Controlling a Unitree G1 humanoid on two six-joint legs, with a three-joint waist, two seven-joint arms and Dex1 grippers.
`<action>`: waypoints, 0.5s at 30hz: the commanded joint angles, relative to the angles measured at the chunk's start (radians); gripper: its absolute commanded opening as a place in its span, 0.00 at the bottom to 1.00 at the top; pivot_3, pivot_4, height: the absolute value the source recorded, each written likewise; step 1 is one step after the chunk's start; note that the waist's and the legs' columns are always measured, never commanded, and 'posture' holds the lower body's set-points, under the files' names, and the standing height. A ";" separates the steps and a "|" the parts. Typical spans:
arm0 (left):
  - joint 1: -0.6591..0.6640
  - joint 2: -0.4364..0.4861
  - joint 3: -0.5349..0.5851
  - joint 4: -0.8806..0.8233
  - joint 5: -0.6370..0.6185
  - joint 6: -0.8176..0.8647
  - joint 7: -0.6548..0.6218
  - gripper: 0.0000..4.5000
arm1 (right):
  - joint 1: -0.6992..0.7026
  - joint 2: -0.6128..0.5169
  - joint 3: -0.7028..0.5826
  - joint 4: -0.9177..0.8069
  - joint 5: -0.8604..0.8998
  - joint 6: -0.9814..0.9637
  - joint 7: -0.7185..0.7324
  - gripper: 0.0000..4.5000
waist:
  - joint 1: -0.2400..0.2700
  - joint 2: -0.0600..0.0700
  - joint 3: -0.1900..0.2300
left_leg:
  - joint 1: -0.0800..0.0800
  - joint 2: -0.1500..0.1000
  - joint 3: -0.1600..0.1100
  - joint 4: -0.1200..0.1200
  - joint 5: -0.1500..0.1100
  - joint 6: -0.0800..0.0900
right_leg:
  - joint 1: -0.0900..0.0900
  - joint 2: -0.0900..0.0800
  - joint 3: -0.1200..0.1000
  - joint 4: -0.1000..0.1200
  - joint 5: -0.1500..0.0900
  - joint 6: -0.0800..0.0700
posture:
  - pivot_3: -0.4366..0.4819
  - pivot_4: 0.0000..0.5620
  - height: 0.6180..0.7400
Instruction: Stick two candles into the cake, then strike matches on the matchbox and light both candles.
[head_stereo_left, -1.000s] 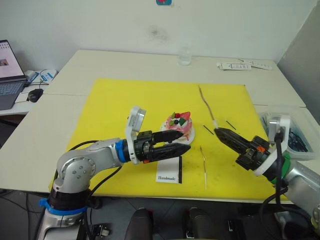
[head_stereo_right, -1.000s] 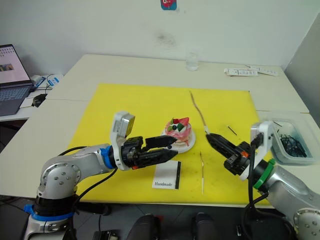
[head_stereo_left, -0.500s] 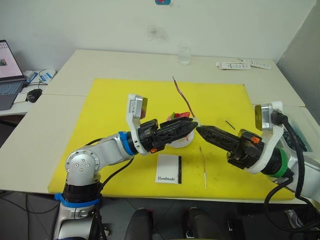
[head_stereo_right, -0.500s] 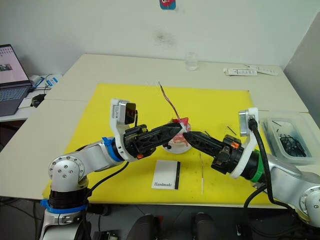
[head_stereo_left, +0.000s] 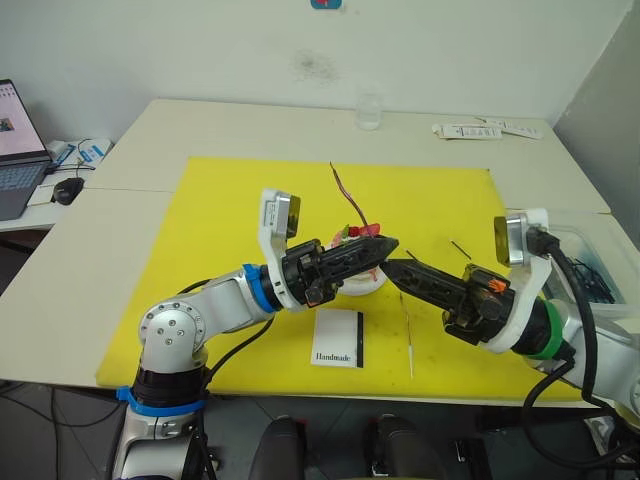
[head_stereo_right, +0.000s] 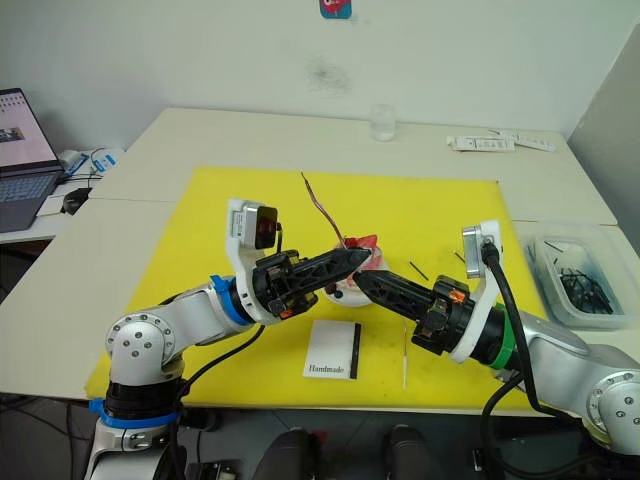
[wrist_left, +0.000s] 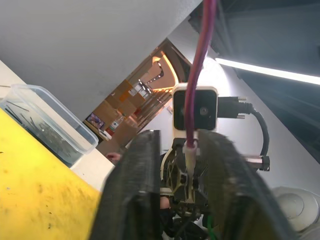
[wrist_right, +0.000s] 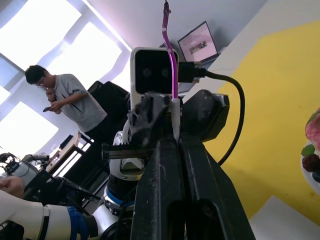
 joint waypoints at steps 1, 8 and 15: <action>0.000 0.003 -0.007 -0.019 -0.018 -0.007 -0.010 0.02 | -0.033 0.004 0.007 -0.017 -0.003 -0.026 0.014 0.00 | 0.000 0.000 0.000 | 0.000 0.000 0.000 0.000 0.000 0.000 | 0.000 0.000 0.000 0.000 0.000 0.000 | 0.48 0.27 0.54; -0.022 0.017 0.008 0.005 -0.019 -0.022 -0.014 0.00 | -0.052 0.000 0.025 0.005 -0.037 -0.020 0.026 0.10 | 0.000 0.000 0.000 | -0.001 0.000 0.000 0.000 0.000 0.000 | 0.000 0.000 0.000 -0.002 0.000 0.000 | 0.48 0.27 0.54; -0.106 0.146 0.081 0.051 0.183 -0.085 -0.084 0.00 | -0.043 -0.138 -0.045 0.005 -0.245 0.040 0.162 0.63 | 0.001 0.000 0.000 | -0.002 0.000 0.000 -0.001 0.000 0.000 | 0.000 0.000 0.000 -0.005 0.001 0.002 | 0.48 0.27 0.54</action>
